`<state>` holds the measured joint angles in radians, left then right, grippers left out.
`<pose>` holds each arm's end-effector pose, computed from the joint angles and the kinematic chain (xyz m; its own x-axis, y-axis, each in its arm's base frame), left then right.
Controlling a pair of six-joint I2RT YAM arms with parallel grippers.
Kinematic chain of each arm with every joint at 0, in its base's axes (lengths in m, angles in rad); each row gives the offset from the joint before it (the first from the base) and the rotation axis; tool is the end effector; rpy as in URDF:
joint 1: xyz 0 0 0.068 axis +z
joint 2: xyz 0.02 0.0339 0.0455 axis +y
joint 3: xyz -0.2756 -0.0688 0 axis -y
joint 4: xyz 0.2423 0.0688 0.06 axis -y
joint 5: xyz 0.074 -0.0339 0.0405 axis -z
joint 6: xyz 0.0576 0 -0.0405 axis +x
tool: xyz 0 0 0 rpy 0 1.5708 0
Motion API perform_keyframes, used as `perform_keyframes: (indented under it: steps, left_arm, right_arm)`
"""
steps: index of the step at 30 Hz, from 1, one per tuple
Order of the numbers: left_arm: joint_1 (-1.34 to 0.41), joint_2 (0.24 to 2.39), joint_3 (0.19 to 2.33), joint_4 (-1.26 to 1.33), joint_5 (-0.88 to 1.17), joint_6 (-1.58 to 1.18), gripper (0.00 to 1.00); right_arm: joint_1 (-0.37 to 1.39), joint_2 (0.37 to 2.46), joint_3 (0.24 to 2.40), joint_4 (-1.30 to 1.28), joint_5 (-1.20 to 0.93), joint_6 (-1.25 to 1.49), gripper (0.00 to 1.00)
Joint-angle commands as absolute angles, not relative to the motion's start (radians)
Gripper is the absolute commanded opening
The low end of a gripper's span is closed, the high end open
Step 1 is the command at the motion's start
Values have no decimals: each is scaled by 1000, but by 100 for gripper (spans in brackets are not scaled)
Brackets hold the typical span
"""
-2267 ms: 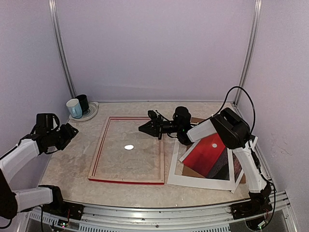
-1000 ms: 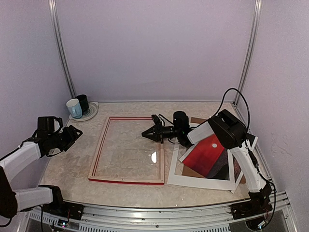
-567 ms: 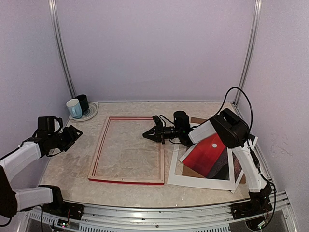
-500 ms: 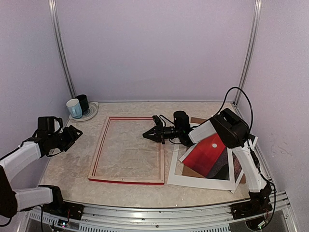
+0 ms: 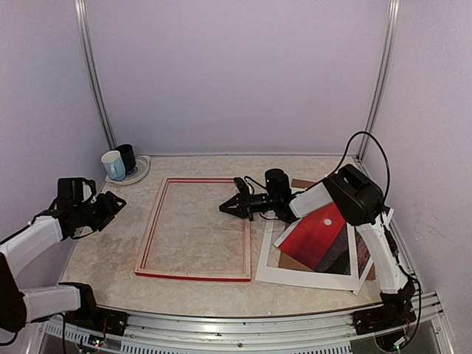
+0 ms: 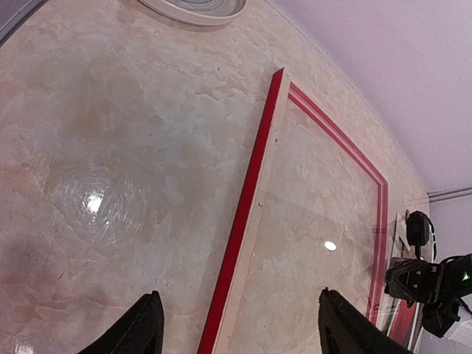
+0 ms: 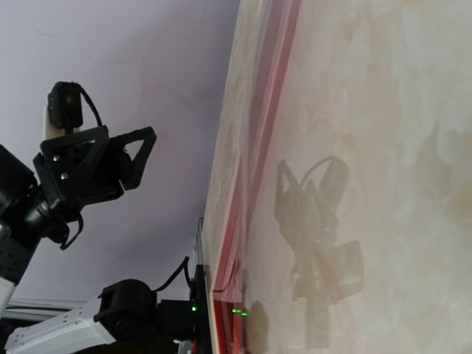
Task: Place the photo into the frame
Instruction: Place the glass panel at the frame body.
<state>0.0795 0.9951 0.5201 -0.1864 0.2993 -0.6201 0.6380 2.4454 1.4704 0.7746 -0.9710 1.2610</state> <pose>0.2154 0.0001 0.2080 -0.5890 -0.6040 -0.5370 -0.2288 0.7619 -0.6060 0.3906 0.3488 0.1022 -0.9878 -0.0632 -0.1423 -0.1483 0.1043 0.9834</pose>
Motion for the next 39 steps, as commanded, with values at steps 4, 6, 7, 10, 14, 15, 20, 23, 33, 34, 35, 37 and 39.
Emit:
perform_keyframes:
  steps: [4,6,7,10,14,15,20,23,33,34,35,37,39]
  left_arm:
    - [77,997,509,-164,293,-601,71]
    - [76,997,509,-164,292,-601,71]
    - [75,997,509,-164,293,-601,71]
    - [75,996,510,-164,292,-601,71]
    - [73,994,509,-166,290,-601,71]
    - [73,994,509,-166,290,-601,71]
    - [73,994,511,-169,285,-601,71]
    - [72,994,511,-171,281,-602,71]
    - [71,993,513,-175,273,-602,71]
    - [71,994,512,-175,273,-601,71]
    - [71,994,512,-175,273,-602,71]
    - [71,994,512,-175,273,-601,71]
    - [71,994,513,-175,272,-603,71]
  right_arm:
    - [629,2404,1442,707,-971,1215,4]
    - [628,2402,1441,704,-971,1213,3]
    - [629,2402,1440,705,-971,1213,4]
    - [629,2402,1441,704,-968,1212,3]
    - [629,2398,1437,700,-967,1210,3]
    - [629,2396,1436,698,-967,1209,3]
    - [629,2387,1427,691,-962,1203,3]
    - [628,2381,1423,687,-958,1198,3]
    - [627,2374,1414,683,-957,1193,3]
    - [627,2372,1412,684,-957,1193,3]
    - [627,2373,1410,684,-957,1192,3]
    - [626,2373,1407,684,-959,1192,3]
    - [626,2374,1407,686,-960,1192,3]
